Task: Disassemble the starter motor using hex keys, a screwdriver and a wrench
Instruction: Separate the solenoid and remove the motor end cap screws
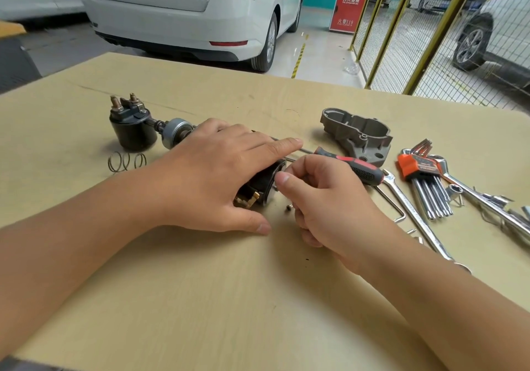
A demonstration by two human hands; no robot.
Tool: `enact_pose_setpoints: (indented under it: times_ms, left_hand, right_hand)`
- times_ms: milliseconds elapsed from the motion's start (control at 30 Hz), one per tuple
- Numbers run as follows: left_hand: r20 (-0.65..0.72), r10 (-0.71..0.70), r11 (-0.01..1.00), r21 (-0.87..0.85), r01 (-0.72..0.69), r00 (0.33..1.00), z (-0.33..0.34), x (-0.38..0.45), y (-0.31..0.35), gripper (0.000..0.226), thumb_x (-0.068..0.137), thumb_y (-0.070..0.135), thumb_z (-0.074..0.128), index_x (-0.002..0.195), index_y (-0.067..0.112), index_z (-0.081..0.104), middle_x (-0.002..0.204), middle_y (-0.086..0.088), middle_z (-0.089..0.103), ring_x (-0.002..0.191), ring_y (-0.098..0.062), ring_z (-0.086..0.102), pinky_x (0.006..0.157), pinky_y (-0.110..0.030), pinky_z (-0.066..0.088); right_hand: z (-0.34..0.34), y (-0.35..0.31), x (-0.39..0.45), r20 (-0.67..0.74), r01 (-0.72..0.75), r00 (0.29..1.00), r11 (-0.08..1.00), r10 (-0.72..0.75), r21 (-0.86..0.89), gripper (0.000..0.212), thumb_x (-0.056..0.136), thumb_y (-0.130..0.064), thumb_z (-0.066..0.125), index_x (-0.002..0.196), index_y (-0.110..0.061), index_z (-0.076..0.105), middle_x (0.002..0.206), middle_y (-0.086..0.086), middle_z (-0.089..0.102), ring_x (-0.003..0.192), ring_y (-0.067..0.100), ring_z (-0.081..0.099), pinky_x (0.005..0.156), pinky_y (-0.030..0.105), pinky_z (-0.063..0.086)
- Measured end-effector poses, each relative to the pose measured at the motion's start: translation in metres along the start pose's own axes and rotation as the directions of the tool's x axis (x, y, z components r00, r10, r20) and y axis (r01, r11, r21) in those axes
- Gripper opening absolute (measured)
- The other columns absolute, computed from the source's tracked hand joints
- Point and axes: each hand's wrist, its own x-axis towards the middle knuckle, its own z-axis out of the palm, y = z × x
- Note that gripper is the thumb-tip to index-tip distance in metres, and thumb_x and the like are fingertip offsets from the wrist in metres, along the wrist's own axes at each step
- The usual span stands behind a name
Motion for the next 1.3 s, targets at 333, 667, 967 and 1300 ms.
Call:
enact_pose_setpoints:
  times_ms: [333,667,967,1300]
  left_hand:
    - [0.006,0.018,0.999,-0.041,-0.018,1.0,0.0003,0.0001,-0.0019,0.106,0.073,0.086,0.055,0.163,0.038,0.026,0.146,0.017,0.055,0.129,-0.017,0.054,0.104,-0.044,0.038]
    - [0.016,0.019,1.0,-0.021,-0.019,1.0,-0.0007,0.0014,-0.0006,0.105,0.073,0.086,0.055,0.162,0.039,0.027,0.143,0.017,0.056,0.128,-0.018,0.054,0.105,-0.046,0.038]
    - [0.017,0.026,0.999,-0.031,-0.025,1.0,-0.001,0.0016,-0.0013,0.104,0.074,0.087,0.052,0.163,0.039,0.027,0.144,0.017,0.056,0.129,-0.018,0.055,0.105,-0.046,0.038]
    - [0.021,0.023,0.999,-0.034,-0.022,1.0,-0.0014,0.0015,-0.0015,0.105,0.073,0.087,0.054,0.163,0.04,0.027,0.146,0.018,0.055,0.13,-0.017,0.053,0.103,-0.046,0.039]
  right_hand:
    - [-0.0045,0.0018,0.0004,0.015,0.031,0.999,0.997,-0.03,-0.067,0.027,0.097,-0.04,0.062,0.081,-0.019,0.063,0.056,-0.011,0.048,0.05,0.011,0.042,0.058,0.028,0.031]
    - [-0.0048,0.0015,0.0009,0.031,0.044,0.999,0.998,-0.043,-0.055,0.021,0.093,-0.031,0.069,0.076,-0.02,0.062,0.052,-0.011,0.045,0.045,0.01,0.038,0.055,0.027,0.03]
    - [-0.0059,0.0013,0.0014,0.045,0.033,0.998,0.999,-0.032,-0.03,0.021,0.097,-0.028,0.066,0.08,-0.017,0.061,0.052,-0.011,0.044,0.043,0.008,0.036,0.052,0.025,0.028]
    - [-0.0062,-0.004,-0.0012,0.107,-0.081,0.991,0.996,0.075,0.047,0.026,0.103,-0.031,0.058,0.082,-0.016,0.062,0.059,0.003,0.042,0.039,0.016,0.032,0.042,0.023,0.028]
